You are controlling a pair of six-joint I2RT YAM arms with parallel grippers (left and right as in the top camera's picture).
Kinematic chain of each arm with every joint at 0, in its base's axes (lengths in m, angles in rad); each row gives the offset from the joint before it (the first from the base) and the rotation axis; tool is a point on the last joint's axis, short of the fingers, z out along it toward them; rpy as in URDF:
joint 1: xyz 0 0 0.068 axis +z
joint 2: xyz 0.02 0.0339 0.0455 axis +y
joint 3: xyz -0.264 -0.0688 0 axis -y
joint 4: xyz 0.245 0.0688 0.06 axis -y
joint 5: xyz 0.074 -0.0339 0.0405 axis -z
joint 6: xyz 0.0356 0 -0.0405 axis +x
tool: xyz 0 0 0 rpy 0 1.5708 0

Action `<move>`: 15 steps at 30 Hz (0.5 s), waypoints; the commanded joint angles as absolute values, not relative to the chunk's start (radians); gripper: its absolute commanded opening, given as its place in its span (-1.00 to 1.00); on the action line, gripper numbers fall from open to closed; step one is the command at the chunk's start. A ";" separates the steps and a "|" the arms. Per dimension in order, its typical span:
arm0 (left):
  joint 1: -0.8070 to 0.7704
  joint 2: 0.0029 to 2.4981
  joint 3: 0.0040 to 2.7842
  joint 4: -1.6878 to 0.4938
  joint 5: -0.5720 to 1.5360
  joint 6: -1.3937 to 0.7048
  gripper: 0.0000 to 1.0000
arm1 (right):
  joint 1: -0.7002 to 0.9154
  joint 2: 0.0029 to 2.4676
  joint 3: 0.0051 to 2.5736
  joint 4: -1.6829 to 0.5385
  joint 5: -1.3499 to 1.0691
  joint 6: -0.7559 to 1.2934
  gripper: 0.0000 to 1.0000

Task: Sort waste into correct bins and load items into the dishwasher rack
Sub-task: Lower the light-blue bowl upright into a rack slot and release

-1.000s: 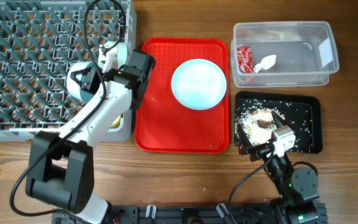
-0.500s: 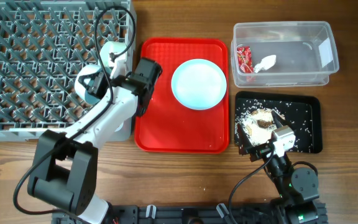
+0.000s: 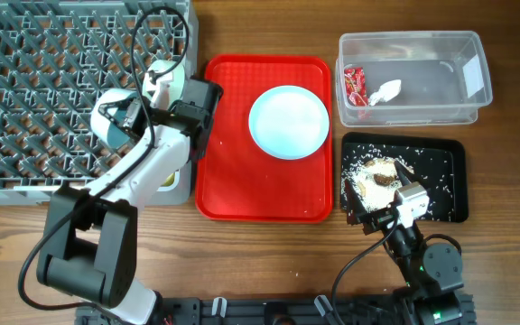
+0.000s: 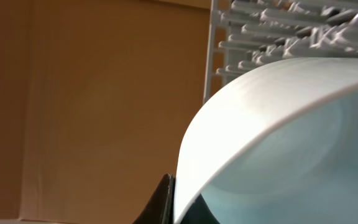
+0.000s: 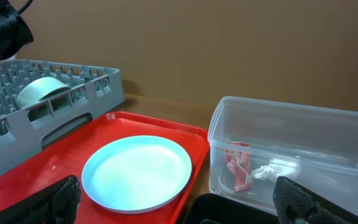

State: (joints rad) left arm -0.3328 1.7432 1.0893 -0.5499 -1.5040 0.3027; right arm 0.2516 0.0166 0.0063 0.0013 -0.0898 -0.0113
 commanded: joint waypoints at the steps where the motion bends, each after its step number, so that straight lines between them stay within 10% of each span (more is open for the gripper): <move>1: -0.345 1.760 1.075 -0.545 -1.510 0.329 -0.92 | 0.246 0.005 0.005 0.007 -0.105 0.002 1.00; 15: -0.389 1.761 1.031 -0.576 -1.417 0.203 -0.92 | 0.246 0.005 0.005 0.007 -0.105 0.002 1.00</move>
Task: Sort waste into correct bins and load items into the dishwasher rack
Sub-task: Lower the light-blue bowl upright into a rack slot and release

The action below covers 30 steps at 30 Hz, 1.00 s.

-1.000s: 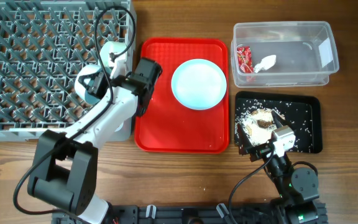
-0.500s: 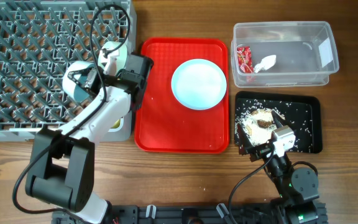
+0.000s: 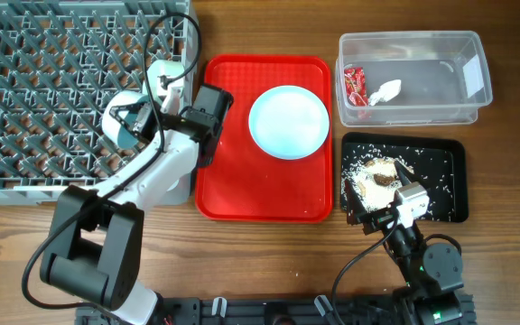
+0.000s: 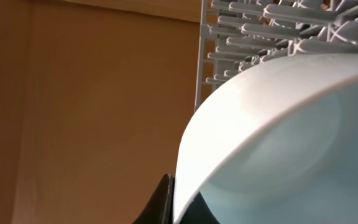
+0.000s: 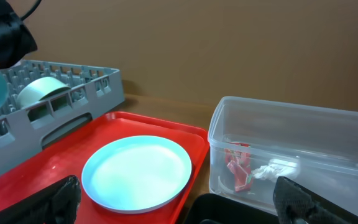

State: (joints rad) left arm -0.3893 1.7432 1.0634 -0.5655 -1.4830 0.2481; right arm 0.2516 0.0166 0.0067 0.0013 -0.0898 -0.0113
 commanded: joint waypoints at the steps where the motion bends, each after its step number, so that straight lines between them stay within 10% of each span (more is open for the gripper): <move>1: -0.390 1.761 1.031 -0.576 -1.410 0.200 -0.92 | 0.246 0.005 0.005 0.007 -0.105 0.002 1.00; 30: -0.373 1.762 1.031 -0.579 -1.505 0.275 -0.92 | 0.246 0.005 0.005 0.007 -0.105 0.002 1.00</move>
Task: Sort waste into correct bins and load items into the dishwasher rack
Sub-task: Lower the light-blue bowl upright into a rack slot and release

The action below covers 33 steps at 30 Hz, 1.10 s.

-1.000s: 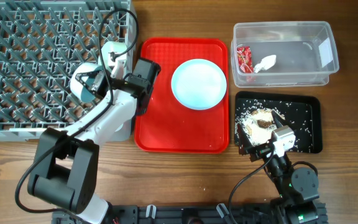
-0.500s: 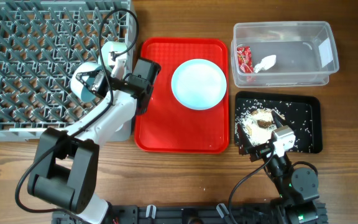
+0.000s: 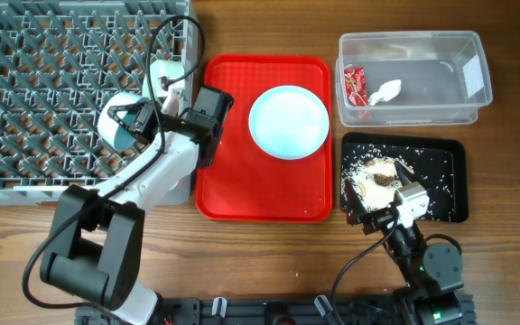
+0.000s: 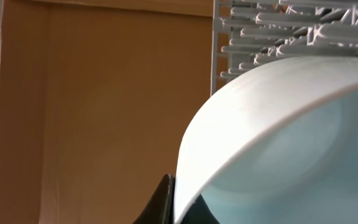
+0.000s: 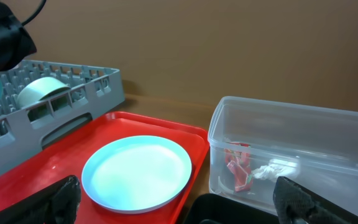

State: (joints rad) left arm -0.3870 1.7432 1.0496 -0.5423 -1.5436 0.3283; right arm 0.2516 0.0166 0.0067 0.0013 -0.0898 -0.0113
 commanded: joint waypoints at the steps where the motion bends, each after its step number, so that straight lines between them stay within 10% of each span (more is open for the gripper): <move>1: -0.373 1.762 1.031 -0.595 -1.483 0.257 -0.92 | 0.246 0.005 0.005 0.007 -0.105 0.002 1.00; 33: -0.412 1.747 1.031 -0.920 -1.134 -0.202 -0.92 | 0.246 0.005 0.005 0.007 -0.105 0.003 1.00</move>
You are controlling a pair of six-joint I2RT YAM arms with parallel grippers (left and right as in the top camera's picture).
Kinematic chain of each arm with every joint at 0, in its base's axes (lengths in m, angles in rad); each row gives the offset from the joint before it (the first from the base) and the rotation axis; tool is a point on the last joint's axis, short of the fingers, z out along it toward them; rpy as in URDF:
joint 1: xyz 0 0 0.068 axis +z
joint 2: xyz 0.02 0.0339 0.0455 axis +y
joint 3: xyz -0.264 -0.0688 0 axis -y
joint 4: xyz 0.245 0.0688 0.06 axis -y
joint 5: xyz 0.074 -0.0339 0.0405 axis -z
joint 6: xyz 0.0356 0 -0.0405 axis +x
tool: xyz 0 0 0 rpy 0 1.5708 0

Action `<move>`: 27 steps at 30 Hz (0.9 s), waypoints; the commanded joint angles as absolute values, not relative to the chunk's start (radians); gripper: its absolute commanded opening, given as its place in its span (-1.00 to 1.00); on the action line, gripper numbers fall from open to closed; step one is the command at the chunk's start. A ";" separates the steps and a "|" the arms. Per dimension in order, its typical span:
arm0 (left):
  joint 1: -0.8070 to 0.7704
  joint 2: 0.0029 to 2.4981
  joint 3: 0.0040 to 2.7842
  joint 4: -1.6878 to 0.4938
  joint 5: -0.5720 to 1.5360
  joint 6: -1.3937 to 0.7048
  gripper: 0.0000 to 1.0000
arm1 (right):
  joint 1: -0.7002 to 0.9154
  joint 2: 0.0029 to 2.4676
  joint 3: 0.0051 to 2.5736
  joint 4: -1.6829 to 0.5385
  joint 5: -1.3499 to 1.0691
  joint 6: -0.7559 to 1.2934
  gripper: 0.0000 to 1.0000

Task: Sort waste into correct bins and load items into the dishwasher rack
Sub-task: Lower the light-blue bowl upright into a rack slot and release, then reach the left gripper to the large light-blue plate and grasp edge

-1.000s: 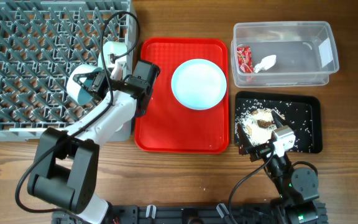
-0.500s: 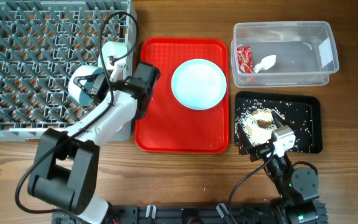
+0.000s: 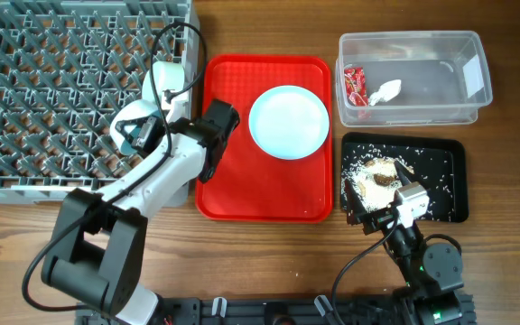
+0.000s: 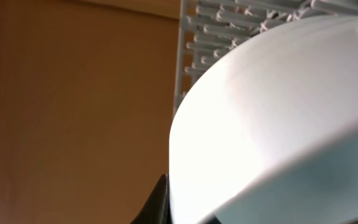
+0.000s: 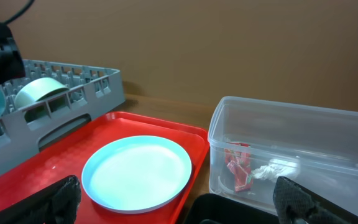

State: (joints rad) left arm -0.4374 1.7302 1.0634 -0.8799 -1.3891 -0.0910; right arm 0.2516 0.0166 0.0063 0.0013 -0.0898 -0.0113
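My left gripper is shut on a pale blue bowl with a white outside, held on edge over the right side of the grey dishwasher rack. In the left wrist view the bowl fills the frame, with rack tines behind it and one dark fingertip at its rim. A pale cup sits in the rack's right edge. A light blue plate lies on the red tray. My right gripper stands open low at the front, facing the plate.
At the back right is a clear bin holding a red wrapper and a white tissue. In front of it lies a black tray with food scraps. Wooden table runs along the front.
My left gripper has shifted a little right and toward the front with the bowl. The bowl has turned, so more of its white outside shows. The right arm has not moved.
My left gripper held the bowl over the rack's right side at every moment, with small shifts in place. By now the bowl is turned more on edge near the rack's right border. The plate, both bins and my right gripper stayed where they were.
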 commanded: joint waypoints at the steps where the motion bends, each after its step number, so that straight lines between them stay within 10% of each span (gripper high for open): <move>1: -0.412 1.747 1.032 -0.922 -1.134 -0.217 -0.92 | 0.246 0.005 0.005 0.007 -0.105 0.002 1.00; 6: -0.408 1.745 1.036 -0.922 -1.132 -0.218 -0.90 | 0.246 0.005 0.005 0.007 -0.105 0.003 1.00; 12: -0.413 1.694 1.050 -0.957 -1.000 -0.274 -0.40 | 0.246 0.005 0.005 0.007 -0.105 0.002 1.00; 17: -0.419 1.604 1.133 -1.038 -0.843 -0.304 1.00 | 0.246 0.005 0.005 0.007 -0.105 0.002 1.00; 27: -0.485 1.425 1.404 -1.167 -0.421 -0.303 1.00 | 0.246 0.005 0.005 0.007 -0.105 0.002 1.00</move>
